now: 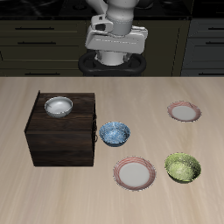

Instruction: Place the blue bowl onto the plate that is on the left side of the table

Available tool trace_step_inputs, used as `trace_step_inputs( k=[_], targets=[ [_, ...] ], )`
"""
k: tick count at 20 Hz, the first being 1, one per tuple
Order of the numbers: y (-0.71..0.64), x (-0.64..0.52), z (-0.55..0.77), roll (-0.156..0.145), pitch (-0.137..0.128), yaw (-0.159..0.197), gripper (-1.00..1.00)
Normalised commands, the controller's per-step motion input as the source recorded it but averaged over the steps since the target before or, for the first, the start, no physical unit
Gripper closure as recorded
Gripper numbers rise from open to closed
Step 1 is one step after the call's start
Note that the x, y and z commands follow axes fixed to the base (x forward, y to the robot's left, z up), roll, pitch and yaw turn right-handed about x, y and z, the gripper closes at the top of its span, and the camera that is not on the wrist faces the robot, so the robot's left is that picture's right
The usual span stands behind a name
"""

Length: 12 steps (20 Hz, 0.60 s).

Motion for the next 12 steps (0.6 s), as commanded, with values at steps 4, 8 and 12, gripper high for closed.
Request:
trace_step_inputs(
  k=[4,8,12],
  targets=[
    [0.05,0.39,-0.01,0.04,-0.002,-0.033,-1.0],
    [0.1,0.3,-0.05,0.003,0.028,-0.006,-1.0],
    [0.1,0.18,0.01,0.016,-0.006,0.002,-1.0]
  ],
)
